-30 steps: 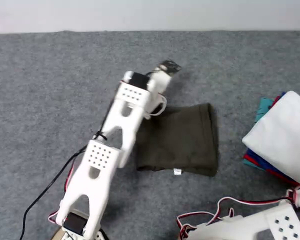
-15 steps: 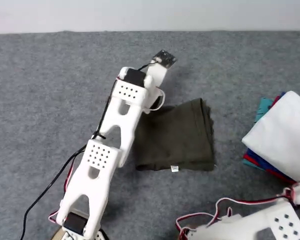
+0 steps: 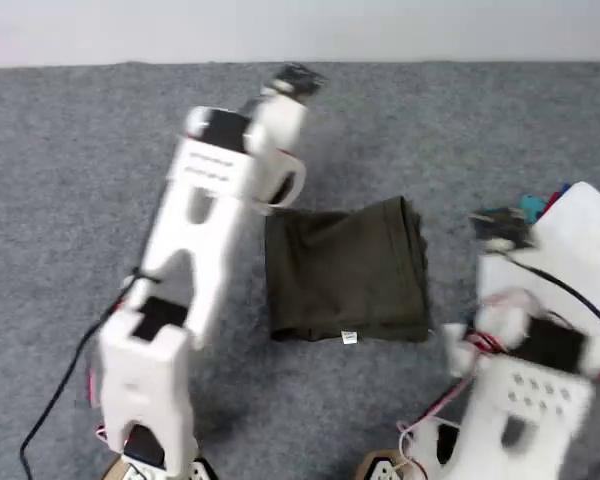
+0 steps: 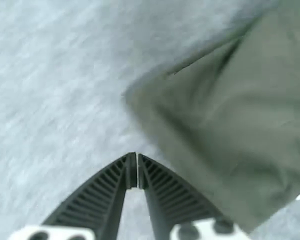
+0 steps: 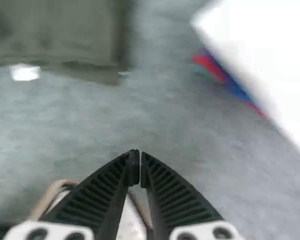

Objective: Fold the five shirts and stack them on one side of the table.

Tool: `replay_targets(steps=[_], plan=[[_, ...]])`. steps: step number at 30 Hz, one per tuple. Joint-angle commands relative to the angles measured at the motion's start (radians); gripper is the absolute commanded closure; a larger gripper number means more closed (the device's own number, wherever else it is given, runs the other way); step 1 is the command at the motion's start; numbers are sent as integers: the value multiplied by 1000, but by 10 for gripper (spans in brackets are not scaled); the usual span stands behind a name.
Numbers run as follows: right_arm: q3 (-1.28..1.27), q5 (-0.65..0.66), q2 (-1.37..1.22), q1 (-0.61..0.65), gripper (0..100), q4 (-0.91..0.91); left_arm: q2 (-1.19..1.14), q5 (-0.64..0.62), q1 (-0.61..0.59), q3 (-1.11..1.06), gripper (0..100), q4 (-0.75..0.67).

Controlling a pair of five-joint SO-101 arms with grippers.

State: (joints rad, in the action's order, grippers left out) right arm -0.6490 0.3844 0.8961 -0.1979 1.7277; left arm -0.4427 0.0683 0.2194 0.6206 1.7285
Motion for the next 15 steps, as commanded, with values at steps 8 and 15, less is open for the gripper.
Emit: replay_targets(steps=[8,15], plan=[[-153,-137,-254,344,989,-542,505,-5,-325,-361,987,25],[-233,-135,-512,294,989,-690,675,-3,-450,-519,987,26]])
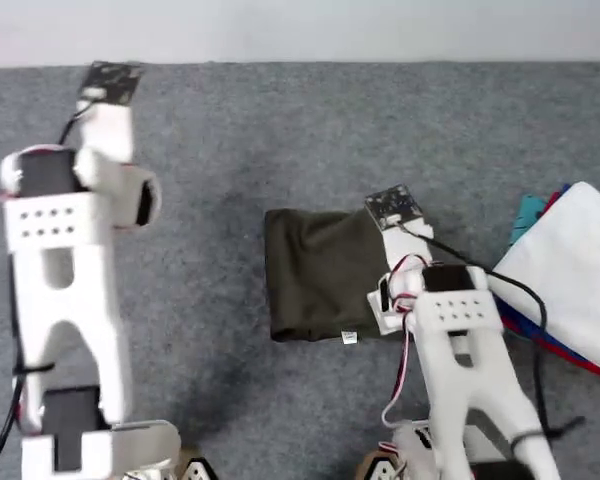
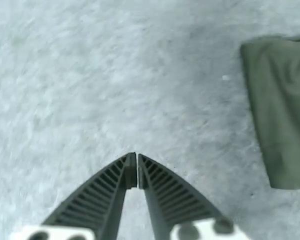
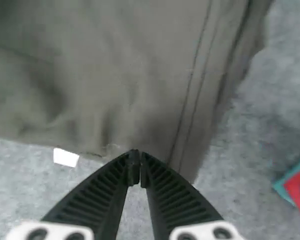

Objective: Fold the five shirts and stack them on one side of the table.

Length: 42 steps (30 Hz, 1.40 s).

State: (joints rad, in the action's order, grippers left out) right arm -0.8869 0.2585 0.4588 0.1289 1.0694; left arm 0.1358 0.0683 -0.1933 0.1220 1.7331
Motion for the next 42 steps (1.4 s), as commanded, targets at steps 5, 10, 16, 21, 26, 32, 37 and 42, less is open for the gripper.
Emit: replay_targets(steps=[5,10,16,21,26,32,37,42], plan=[[2,58,-148,-84,989,1,166,-3,-86,-64,987,21],[81,127,-38,-88,990,125,195,-2,-121,-105,987,21],[285,130,125,-45,987,64,252,-2,-146,-116,987,21],[299,130,53,-12,987,-223,270,-2,-147,-116,987,21],[292,130,-219,-58,987,-492,272,-9,-147,-116,987,21],[304,224,-529,-188,989,-682,273,-3,-149,-114,987,23],[310,282,-509,-277,989,-682,304,-3,-153,-114,987,23],[308,281,-346,-205,989,-654,311,-3,-157,-116,987,23]])
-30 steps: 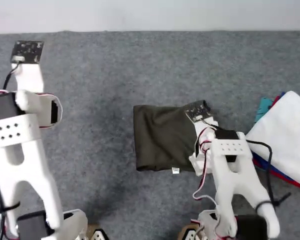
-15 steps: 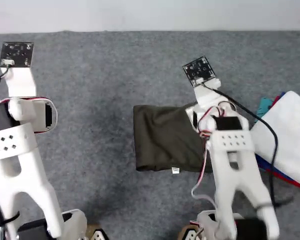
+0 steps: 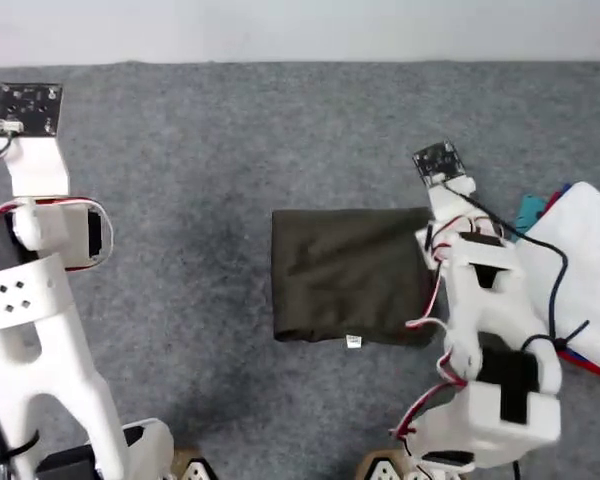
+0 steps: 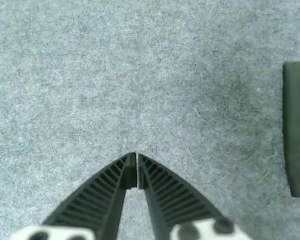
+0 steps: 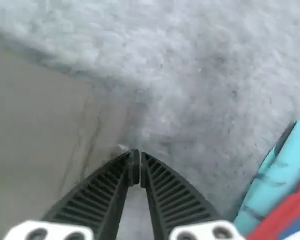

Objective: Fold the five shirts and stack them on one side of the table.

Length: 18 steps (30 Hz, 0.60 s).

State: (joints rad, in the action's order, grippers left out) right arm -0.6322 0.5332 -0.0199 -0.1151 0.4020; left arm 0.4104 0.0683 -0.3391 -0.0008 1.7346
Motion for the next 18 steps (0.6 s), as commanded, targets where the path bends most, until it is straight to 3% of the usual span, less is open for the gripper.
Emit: replay_targets(steps=[1,8,14,18], plan=[[54,6,166,68,989,36,37,-3,-11,7,987,21],[54,3,363,305,987,335,38,-3,-15,7,987,21],[51,-190,410,530,987,596,40,-5,-120,7,987,21],[3,-269,340,677,988,582,40,-5,-190,7,987,21]])
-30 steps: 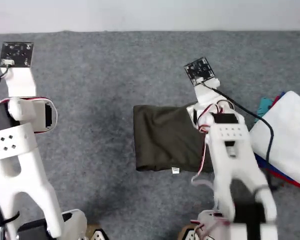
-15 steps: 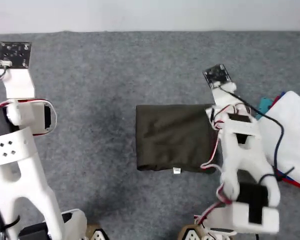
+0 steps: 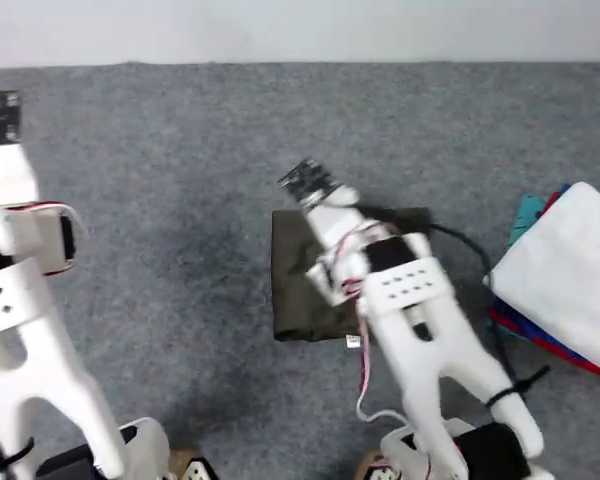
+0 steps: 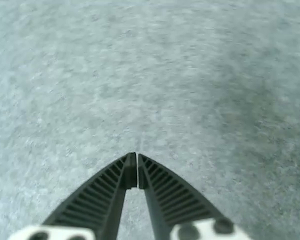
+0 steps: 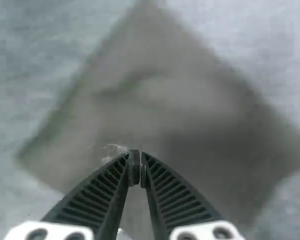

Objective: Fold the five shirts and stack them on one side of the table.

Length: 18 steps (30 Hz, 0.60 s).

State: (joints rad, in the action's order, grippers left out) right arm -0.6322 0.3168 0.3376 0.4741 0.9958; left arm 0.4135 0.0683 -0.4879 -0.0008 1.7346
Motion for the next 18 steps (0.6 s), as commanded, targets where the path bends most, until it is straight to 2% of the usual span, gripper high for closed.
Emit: replay_targets(steps=[1,4,7,15,18], plan=[[-21,-60,-50,110,988,-54,37,-3,-52,7,987,21],[-84,-57,-177,143,989,-200,37,-3,-63,7,987,21],[-80,-55,-283,143,989,-237,37,-3,-64,7,987,21],[160,-63,-133,140,987,122,37,-3,-64,7,987,21],[219,-63,-82,94,986,236,37,-3,-64,7,987,21]])
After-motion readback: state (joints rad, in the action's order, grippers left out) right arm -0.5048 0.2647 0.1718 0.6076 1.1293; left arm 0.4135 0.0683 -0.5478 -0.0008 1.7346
